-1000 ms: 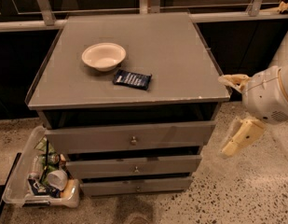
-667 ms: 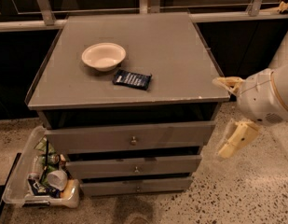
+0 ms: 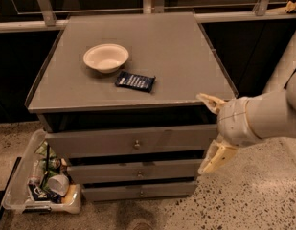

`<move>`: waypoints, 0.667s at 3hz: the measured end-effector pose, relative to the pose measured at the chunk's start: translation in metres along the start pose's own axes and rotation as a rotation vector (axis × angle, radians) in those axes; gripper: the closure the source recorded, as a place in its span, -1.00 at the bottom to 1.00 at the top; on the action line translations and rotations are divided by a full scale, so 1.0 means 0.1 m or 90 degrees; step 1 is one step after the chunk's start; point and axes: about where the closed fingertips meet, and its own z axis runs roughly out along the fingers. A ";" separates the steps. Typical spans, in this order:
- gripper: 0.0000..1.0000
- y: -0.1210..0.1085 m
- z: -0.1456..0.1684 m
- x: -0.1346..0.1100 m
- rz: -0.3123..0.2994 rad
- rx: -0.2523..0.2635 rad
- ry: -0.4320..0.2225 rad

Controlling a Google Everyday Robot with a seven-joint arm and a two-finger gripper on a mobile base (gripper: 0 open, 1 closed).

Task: Open top drawer

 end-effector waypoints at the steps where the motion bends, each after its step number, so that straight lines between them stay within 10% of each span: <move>1: -1.00 -0.11 0.00 -0.01 -0.012 0.030 0.004; 2: -1.00 -0.10 0.00 -0.01 -0.012 0.028 0.004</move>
Offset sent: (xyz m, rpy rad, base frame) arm 0.0109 -0.0005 0.0032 -0.0081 -0.0507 -0.0124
